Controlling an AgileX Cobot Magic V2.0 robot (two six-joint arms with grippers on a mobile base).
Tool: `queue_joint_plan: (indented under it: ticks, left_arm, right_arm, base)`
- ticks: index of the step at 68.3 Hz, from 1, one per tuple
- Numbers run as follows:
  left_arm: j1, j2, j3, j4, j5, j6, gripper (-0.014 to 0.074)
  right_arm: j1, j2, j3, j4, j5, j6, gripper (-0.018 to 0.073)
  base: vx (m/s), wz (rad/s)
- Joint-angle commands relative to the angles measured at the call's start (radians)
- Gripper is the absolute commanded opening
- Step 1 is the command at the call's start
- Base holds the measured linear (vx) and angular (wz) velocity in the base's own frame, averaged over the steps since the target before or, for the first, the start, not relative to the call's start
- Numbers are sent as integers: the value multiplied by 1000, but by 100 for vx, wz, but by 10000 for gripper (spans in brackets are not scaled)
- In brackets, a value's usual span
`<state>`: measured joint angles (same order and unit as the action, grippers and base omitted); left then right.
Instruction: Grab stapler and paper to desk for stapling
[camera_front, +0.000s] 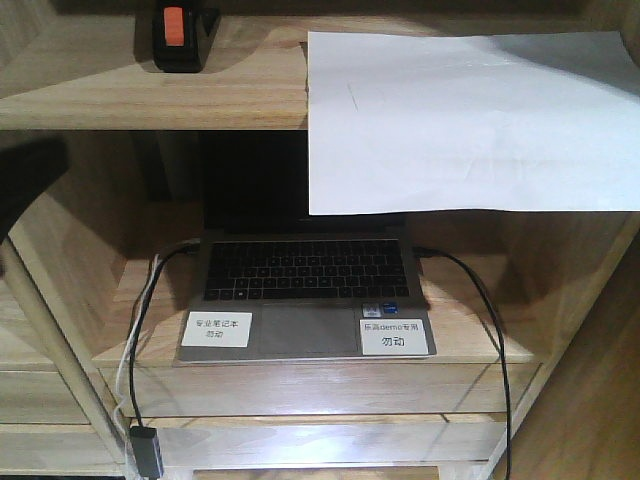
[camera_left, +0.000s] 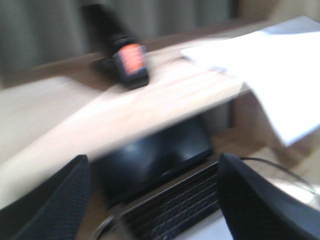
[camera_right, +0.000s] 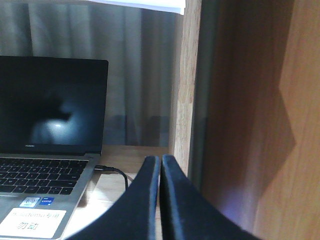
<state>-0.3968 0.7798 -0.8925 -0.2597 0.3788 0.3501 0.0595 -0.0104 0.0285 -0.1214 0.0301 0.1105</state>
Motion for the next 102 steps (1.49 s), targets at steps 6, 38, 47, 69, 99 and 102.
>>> queue_joint_plan:
  ticks: [6, 38, 47, 69, 99, 102]
  left_arm:
    - [-8, 203, -246, -11, -74, -38, 501]
    - [-8, 676, -916, 132, 199, -322, 501]
    - [-8, 779, -1062, 168, 323, -350, 501]
    - [-8, 868, -1161, 307, 394, -536, 501]
    - [-8, 940, -1161, 310, 415, -559, 490]
    - [-8, 940, -1161, 314, 409, -573, 460]
  right_arm:
    - [-4, -9, 23, -1, -71, -4, -9]
    - [-4, -9, 23, -1, -72, -4, -9]
    - [-4, -9, 23, -1, -72, -4, -9]
    - [-4, -9, 23, -1, -72, -4, -9]
    - [-4, -9, 23, -1, -71, -4, -9]
    - [-4, -9, 23, -1, -71, -4, -9]
  base:
    - [0, 0]
    - [0, 0]
    - [0, 0]
    - [0, 0]
    - [0, 0]
    - [0, 0]
